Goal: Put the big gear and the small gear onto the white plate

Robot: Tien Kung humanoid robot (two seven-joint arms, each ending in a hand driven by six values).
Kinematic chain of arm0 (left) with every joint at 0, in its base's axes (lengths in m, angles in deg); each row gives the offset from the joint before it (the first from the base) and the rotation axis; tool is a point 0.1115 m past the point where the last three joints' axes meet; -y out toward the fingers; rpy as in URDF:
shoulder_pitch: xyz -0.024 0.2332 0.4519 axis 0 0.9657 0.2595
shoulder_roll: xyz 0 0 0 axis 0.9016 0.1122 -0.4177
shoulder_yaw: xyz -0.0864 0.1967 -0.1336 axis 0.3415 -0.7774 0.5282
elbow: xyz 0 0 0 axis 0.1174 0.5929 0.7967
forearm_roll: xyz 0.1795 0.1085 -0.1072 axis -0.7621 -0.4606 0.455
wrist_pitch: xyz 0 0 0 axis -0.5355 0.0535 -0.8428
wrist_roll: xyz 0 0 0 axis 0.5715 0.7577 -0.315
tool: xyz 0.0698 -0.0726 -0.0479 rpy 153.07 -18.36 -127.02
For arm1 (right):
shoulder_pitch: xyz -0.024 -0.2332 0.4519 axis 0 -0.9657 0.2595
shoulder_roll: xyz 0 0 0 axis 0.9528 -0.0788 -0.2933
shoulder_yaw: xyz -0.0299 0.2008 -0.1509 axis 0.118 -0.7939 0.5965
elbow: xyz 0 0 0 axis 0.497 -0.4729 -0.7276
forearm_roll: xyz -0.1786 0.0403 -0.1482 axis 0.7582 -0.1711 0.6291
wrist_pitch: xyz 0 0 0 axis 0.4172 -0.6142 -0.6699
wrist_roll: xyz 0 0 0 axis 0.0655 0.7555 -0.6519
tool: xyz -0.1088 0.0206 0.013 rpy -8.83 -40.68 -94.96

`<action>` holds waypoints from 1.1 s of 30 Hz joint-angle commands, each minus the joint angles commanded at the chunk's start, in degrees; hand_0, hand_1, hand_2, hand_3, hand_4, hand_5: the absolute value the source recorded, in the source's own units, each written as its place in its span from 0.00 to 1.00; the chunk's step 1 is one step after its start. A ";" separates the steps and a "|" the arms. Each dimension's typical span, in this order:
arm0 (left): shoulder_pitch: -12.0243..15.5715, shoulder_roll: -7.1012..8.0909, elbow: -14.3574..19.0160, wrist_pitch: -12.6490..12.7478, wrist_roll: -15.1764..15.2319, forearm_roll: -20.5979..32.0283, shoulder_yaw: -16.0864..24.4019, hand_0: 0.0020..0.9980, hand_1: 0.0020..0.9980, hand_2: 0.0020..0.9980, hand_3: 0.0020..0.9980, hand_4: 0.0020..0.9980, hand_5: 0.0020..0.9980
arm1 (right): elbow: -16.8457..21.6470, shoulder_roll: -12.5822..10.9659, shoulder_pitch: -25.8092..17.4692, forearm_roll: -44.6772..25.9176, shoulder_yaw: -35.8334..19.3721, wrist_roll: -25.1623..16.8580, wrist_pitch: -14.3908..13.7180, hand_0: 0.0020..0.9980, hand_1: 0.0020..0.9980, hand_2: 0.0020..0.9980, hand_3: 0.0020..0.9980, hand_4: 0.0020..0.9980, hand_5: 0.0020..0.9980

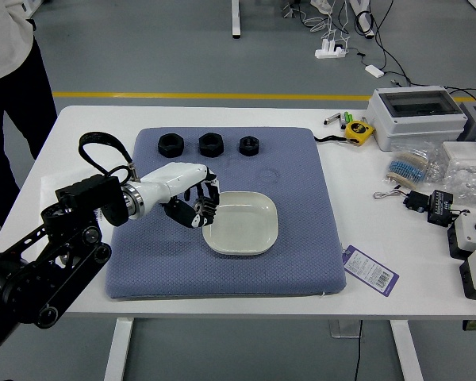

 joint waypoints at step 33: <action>-10.28 -7.20 -18.31 6.90 2.54 -3.93 -10.91 0.32 0.44 0.48 0.51 0.32 0.00 | 0.10 -0.25 0.63 1.05 -0.56 0.14 -0.20 0.65 0.66 0.73 0.58 0.84 0.68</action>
